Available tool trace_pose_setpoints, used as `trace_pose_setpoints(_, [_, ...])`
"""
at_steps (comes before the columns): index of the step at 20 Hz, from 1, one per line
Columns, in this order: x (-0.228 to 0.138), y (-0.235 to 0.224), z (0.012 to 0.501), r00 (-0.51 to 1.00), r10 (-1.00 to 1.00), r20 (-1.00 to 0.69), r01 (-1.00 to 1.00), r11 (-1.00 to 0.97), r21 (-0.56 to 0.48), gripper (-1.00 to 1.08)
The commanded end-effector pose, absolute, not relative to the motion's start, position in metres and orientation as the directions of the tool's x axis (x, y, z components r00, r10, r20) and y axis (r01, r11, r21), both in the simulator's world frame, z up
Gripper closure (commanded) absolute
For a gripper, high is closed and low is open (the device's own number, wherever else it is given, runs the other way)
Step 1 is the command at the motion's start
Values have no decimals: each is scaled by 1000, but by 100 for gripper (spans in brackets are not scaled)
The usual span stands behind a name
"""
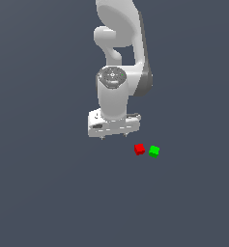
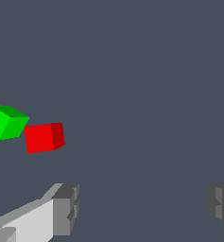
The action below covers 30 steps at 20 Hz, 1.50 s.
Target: Stack the red cube on top of the green cube.
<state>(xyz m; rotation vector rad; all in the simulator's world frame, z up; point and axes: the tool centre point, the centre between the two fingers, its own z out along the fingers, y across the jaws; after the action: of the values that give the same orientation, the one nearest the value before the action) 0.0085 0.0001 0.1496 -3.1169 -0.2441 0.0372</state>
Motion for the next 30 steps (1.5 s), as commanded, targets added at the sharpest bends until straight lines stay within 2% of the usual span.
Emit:
trace_pose_setpoints(1, [13,4,146,975,220,-21,219,-975,-17,-92])
trace_pose_setpoints(15, [33,37,125,781,625,-12,625,-781,-17,-92])
trace_pose_setpoints(30, [37,82,101,374,927,-3,927,-374,-11,-92])
